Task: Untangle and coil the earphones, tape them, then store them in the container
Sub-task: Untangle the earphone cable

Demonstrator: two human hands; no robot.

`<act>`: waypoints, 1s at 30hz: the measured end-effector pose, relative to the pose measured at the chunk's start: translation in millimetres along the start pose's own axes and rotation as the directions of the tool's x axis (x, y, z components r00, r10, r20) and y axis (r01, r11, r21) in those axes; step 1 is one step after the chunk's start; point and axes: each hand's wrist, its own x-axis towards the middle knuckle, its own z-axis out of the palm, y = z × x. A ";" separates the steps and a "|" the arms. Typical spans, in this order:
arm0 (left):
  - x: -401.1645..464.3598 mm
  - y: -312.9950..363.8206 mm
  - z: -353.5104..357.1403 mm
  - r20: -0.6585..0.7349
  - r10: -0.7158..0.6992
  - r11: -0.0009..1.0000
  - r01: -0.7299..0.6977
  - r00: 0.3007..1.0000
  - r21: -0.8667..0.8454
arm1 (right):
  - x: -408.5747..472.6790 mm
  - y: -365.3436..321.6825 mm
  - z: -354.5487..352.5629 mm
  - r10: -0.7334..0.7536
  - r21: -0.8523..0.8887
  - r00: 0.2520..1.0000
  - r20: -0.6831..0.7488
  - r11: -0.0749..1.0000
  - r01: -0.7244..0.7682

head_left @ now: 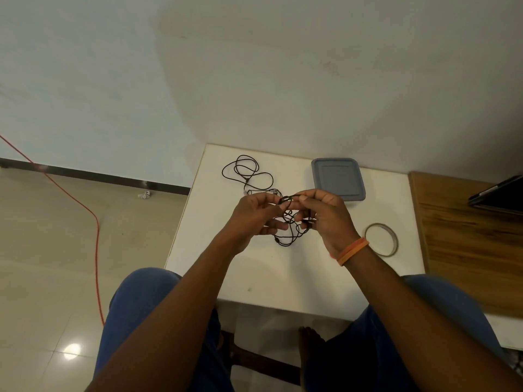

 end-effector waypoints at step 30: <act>2.8 -9.5 12.0 -0.391 0.126 0.974 -0.038 0.912 0.225 | 5.1 -2.2 -3.0 0.140 0.169 0.983 0.115 0.973 -0.159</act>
